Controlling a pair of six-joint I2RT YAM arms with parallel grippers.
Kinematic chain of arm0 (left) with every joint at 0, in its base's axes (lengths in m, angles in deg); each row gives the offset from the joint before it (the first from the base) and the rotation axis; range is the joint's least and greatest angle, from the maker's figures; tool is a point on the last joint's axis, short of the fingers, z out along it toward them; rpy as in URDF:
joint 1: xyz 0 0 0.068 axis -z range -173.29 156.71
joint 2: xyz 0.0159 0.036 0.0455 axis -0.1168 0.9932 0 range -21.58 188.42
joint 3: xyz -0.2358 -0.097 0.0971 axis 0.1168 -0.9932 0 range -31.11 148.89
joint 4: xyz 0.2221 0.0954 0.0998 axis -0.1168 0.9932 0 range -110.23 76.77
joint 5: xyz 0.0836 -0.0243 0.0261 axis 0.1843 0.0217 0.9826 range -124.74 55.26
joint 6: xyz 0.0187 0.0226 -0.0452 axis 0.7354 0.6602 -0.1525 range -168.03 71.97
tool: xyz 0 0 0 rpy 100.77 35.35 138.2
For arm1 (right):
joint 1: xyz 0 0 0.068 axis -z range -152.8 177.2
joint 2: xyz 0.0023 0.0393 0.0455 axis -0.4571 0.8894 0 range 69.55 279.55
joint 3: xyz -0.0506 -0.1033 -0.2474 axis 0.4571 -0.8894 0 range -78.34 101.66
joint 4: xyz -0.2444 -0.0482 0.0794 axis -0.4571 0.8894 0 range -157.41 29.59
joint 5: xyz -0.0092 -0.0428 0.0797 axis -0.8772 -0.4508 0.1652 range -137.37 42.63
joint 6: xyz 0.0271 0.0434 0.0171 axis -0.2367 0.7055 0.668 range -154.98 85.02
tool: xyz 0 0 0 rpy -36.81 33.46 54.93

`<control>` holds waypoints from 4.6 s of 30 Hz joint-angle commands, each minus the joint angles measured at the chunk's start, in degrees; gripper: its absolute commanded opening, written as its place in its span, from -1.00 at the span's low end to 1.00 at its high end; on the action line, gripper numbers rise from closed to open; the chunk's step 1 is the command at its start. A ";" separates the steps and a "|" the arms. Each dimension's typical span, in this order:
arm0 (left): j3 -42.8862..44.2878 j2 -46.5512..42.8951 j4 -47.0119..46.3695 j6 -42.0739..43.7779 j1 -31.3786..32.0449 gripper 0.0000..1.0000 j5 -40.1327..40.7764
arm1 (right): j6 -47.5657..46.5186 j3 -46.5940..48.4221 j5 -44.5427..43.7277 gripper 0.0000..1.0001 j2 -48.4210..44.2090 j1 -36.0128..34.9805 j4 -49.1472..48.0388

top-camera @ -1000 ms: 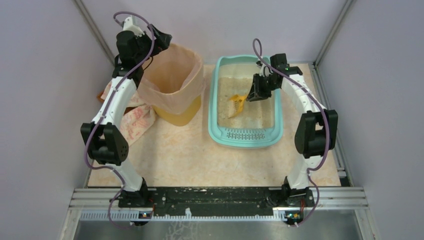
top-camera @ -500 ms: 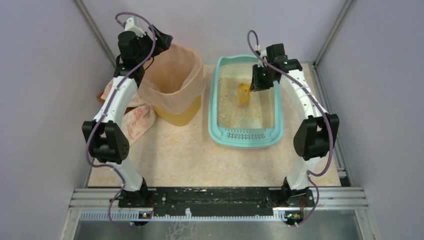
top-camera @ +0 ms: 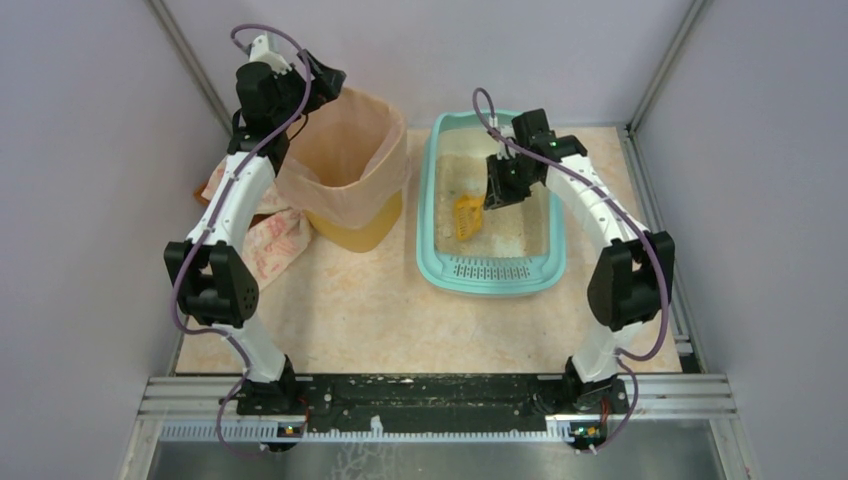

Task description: Clean the litter box

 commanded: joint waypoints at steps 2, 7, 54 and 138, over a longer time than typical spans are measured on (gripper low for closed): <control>1.11 -0.74 -1.87 -0.12 -0.24 0.91 -1.01 | -0.55 -5.88 2.86 -1.00 -3.65 -0.08 -3.75; 0.28 -1.61 -1.58 0.60 -0.29 0.91 -0.37 | 2.84 -12.09 10.90 -1.00 -3.20 0.66 -10.25; -2.03 -3.69 -1.76 1.55 -0.29 0.92 -0.24 | 15.83 -18.19 37.88 -1.00 -2.24 12.36 -27.11; -3.72 -4.45 -2.75 0.00 -0.29 0.93 -2.32 | 49.97 -41.32 48.76 -1.00 -10.67 28.30 -77.53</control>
